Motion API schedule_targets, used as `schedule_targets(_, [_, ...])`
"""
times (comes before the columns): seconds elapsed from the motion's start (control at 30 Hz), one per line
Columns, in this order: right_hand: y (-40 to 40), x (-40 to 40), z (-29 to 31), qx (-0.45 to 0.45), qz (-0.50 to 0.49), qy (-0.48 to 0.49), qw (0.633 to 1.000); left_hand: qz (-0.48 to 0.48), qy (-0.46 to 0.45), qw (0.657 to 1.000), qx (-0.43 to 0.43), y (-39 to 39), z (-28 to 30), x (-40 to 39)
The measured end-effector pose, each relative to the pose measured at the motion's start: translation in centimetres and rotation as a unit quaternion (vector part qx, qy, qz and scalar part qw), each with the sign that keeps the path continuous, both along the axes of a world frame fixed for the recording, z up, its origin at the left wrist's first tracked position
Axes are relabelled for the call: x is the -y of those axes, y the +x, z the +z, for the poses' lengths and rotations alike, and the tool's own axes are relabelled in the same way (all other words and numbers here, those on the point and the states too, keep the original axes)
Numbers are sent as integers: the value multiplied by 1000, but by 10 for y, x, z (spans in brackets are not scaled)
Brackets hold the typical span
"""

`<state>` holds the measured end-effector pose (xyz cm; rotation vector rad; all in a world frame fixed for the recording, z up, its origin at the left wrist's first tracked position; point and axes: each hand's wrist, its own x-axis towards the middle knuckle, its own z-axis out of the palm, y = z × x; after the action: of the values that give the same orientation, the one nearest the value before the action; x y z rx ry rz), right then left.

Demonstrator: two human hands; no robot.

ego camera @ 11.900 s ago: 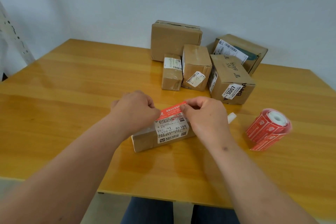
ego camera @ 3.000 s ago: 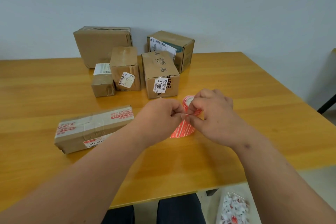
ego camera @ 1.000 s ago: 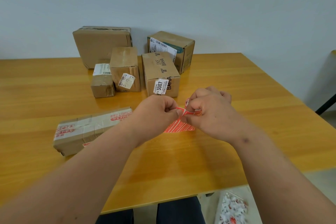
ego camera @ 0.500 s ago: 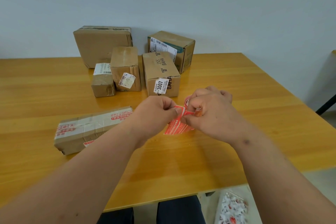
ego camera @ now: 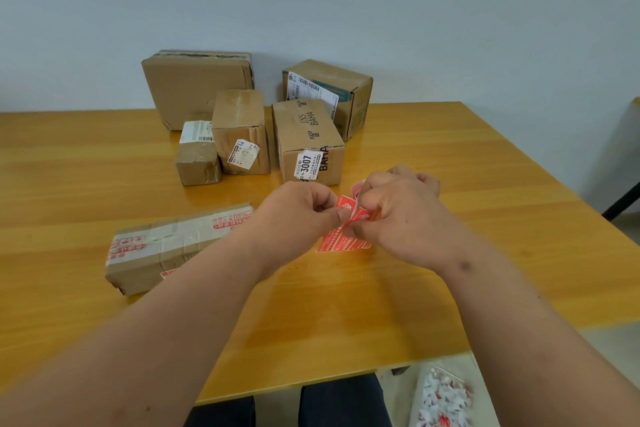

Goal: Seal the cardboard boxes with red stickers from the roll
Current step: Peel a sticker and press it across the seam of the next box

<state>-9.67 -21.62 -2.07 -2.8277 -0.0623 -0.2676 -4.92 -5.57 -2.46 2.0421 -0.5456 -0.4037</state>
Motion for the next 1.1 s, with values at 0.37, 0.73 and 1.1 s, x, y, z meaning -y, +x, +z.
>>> schedule_targets(0.37, [0,1,0,31,-7,22,999,34,-53,997,-52,2,-1,2])
schedule_targets(0.73, [1,2,5,-3,-5,18,1000,9,-4,999,-31,1,0,-2])
schedule_targets(1.1, [-3,0,1,31,13,23,999,44,-50,992,-112,2,-6,-2])
